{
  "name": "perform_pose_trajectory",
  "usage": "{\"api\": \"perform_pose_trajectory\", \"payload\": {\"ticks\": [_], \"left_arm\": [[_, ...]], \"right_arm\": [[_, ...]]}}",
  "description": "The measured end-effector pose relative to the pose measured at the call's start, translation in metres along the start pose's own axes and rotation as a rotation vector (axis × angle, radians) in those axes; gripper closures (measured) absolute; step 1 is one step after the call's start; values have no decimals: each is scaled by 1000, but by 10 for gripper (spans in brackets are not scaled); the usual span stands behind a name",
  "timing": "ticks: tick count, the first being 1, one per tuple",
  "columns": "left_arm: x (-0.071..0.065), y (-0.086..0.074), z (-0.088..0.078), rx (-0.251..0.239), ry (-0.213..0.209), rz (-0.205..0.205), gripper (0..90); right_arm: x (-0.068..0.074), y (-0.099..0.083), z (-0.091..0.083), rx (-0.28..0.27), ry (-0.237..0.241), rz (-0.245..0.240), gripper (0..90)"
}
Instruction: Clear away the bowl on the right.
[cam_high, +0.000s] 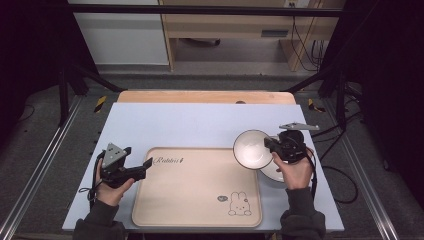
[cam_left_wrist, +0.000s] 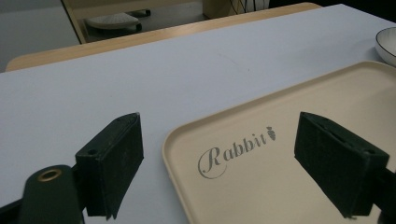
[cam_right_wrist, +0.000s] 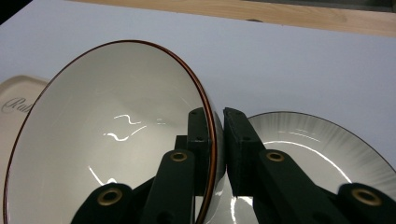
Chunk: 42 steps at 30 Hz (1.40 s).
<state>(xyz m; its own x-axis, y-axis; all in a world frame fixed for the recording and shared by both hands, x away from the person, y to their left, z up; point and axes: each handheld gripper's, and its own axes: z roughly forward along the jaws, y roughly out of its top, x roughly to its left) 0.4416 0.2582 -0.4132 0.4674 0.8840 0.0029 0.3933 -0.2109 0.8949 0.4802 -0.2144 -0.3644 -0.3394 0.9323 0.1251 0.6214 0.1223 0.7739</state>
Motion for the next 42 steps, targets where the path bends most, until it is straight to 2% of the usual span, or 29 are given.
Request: {"api": "perform_pose_trajectory", "payload": {"ticks": [1, 12, 33, 42], "left_arm": [[0, 0, 0, 0, 0, 0, 153], [0, 0, 0, 0, -1, -1, 153], [-1, 0, 0, 2, -3, 5, 153], [-1, 0, 0, -1, -4, 5, 153]], "right_arm": [[4, 1, 0, 0, 18, -10, 812], [22, 2, 6, 4, 64, -38, 812], [43, 6, 15, -21, 122, -64, 812], [58, 9, 28, -8, 147, -89, 812]]}}
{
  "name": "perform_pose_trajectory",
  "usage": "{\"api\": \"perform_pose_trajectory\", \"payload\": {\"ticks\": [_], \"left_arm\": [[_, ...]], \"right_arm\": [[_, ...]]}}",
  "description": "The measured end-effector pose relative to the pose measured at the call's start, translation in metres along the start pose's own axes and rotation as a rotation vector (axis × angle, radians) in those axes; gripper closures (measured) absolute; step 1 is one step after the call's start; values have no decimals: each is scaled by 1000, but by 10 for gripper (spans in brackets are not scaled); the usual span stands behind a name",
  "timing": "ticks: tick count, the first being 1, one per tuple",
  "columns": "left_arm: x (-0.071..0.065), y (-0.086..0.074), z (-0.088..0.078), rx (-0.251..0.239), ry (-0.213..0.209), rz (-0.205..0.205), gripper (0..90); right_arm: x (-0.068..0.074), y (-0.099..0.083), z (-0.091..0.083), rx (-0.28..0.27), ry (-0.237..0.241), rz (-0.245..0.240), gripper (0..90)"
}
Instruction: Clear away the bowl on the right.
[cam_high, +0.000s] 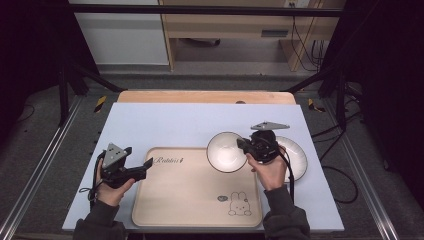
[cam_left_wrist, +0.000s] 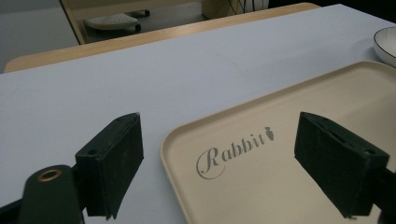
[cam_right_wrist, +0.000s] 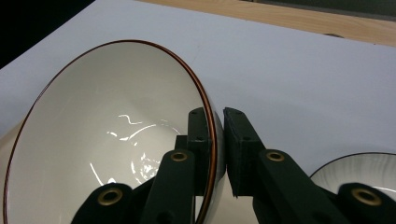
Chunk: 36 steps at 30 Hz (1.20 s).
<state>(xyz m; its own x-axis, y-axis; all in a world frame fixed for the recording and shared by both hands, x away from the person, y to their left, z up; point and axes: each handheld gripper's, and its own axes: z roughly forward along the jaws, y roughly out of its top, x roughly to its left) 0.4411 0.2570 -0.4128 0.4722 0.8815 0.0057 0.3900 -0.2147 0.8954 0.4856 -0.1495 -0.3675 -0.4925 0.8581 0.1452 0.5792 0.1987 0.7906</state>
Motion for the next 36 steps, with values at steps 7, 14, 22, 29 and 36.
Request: {"api": "perform_pose_trajectory", "payload": {"ticks": [7, 14, 22, 29, 36], "left_arm": [[0, 0, 0, -1, 0, 0, 153], [0, 0, 0, 3, 0, 3, 152], [0, 0, 0, 2, -2, 2, 153], [1, 0, 0, 0, -2, -1, 152], [2, 0, -1, -4, -1, -7, 152]], "right_arm": [[10, 0, 15, 22, 20, -9, 812], [19, -2, 31, 41, 42, -21, 812], [24, -6, 45, 52, 49, -25, 811], [26, -7, 54, 55, 51, -15, 813], [28, -7, 63, 65, 54, -16, 812]]}}
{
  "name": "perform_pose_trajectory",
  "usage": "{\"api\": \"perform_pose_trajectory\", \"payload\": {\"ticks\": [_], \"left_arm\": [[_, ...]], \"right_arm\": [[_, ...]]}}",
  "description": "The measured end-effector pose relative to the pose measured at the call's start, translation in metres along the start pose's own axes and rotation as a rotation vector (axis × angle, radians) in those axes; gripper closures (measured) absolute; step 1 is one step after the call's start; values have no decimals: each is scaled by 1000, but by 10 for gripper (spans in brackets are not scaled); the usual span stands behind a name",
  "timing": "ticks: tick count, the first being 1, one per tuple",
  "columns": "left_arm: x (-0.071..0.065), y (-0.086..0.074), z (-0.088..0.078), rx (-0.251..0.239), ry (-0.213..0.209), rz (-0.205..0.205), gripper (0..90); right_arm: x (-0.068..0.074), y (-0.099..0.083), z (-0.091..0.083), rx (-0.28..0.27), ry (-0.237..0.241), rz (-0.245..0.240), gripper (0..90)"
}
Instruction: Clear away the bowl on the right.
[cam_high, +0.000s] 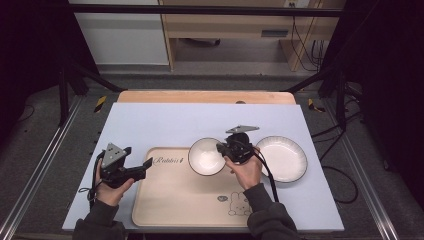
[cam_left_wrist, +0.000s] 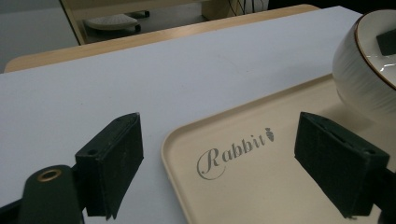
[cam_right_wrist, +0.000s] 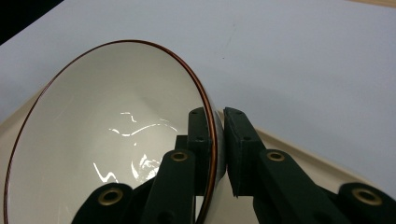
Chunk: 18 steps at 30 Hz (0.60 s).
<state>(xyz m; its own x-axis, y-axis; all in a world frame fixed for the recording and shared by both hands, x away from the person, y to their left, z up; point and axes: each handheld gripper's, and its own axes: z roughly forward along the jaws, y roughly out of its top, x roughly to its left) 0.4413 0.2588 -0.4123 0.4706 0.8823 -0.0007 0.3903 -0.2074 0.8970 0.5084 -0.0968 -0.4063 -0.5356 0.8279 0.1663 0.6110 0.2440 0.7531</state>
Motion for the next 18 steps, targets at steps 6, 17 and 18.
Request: {"api": "perform_pose_trajectory", "payload": {"ticks": [6, 17, 18], "left_arm": [[0, 0, 0, 0, -1, 1, 152], [-1, 0, 0, 0, -4, 3, 152], [-1, 0, 0, 1, -4, 3, 152]], "right_arm": [[3, 0, 9, 10, -2, -7, 812], [5, -2, 23, 43, 9, -12, 812], [6, -3, 24, 47, 12, -10, 812]]}}
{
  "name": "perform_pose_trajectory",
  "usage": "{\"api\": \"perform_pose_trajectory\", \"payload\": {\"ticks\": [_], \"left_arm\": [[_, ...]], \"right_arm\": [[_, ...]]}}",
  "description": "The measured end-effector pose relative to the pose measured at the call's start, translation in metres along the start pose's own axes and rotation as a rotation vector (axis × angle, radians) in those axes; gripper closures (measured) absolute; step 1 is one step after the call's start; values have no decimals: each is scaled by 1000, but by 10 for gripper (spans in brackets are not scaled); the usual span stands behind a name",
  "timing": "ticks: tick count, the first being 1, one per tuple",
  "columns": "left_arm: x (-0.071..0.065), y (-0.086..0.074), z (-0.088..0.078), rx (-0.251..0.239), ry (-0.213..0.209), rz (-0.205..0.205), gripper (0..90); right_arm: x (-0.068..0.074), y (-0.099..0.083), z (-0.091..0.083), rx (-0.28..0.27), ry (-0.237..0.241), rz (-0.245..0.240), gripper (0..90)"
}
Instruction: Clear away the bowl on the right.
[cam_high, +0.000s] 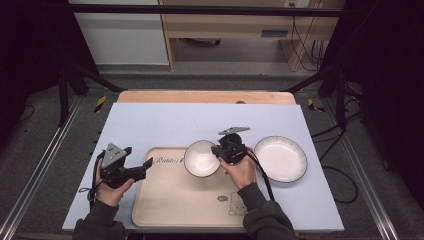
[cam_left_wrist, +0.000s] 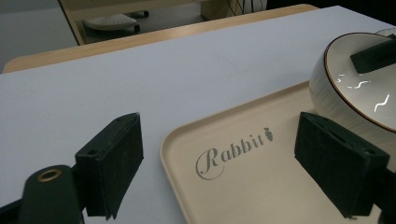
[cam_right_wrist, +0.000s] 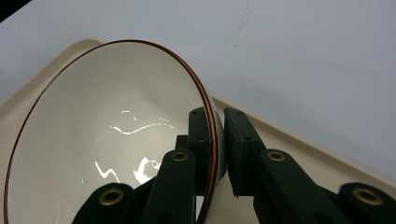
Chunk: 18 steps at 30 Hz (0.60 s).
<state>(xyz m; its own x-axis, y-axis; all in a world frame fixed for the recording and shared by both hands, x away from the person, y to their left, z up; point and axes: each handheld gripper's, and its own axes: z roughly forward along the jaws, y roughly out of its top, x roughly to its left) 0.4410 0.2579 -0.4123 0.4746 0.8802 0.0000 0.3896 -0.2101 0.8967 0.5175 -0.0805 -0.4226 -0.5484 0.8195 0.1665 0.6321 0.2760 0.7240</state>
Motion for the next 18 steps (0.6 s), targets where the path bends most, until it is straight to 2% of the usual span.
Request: {"api": "perform_pose_trajectory", "payload": {"ticks": [11, 18], "left_arm": [[0, 0, 0, -1, 1, -2, 152], [0, 0, 0, 1, 1, 2, 152]], "right_arm": [[4, -4, 12, 39, -6, -15, 811], [5, -5, 13, 40, -5, -11, 812]]}}
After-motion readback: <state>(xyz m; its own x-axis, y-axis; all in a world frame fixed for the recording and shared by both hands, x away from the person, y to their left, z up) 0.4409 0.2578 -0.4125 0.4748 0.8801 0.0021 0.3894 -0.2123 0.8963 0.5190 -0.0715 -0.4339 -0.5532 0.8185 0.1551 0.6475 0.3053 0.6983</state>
